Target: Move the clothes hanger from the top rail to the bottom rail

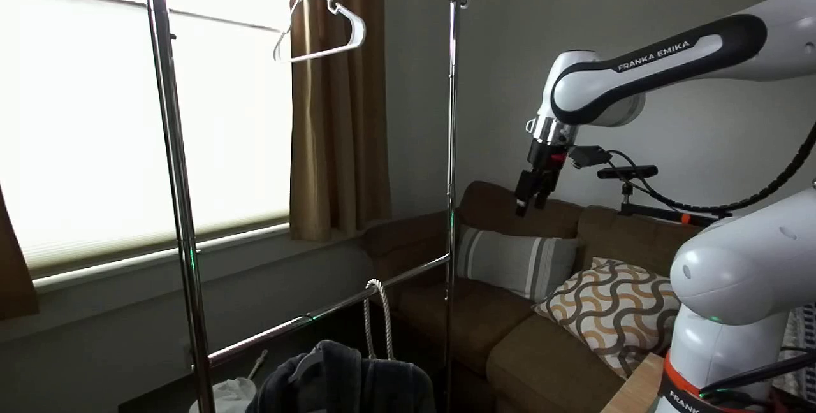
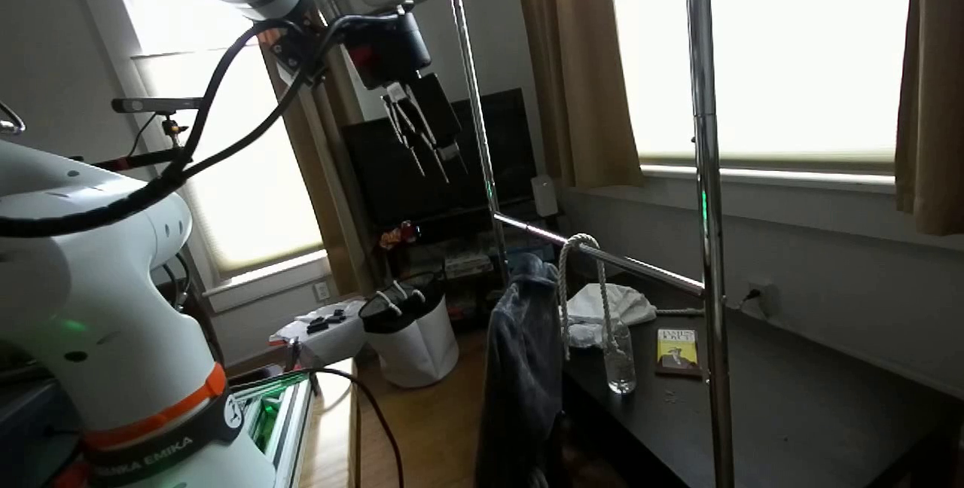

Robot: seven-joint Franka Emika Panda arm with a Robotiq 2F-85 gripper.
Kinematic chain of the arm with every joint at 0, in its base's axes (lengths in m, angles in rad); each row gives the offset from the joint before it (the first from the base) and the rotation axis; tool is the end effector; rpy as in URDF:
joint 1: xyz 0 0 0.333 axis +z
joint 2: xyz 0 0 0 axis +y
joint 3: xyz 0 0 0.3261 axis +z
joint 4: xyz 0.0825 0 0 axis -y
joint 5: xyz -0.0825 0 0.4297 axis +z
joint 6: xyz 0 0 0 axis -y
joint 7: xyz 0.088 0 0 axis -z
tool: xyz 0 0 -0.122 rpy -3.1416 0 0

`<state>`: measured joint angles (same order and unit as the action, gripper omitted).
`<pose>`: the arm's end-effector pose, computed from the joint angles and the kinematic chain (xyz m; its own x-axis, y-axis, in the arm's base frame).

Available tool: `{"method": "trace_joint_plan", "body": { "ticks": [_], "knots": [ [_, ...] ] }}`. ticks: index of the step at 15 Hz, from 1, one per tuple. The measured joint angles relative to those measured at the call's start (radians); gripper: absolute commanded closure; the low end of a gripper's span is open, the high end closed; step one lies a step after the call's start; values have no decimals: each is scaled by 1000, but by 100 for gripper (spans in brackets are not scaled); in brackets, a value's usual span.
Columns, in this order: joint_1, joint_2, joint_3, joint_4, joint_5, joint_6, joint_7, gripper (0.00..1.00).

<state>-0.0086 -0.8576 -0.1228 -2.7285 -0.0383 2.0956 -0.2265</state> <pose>0.3530 -0.0457 0.4592 0.9642 0.1377 0.2267 0.1427 -0.9898 -0.0054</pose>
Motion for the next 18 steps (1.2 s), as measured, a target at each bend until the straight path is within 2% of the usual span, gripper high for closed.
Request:
{"method": "trace_joint_plan", "body": {
  "ticks": [14, 18],
  "knots": [
    [5, 0, 4, 2, 5, 2, 0, 0],
    [130, -10, 67, 89, 125, 40, 3, 0]
  ]
}}
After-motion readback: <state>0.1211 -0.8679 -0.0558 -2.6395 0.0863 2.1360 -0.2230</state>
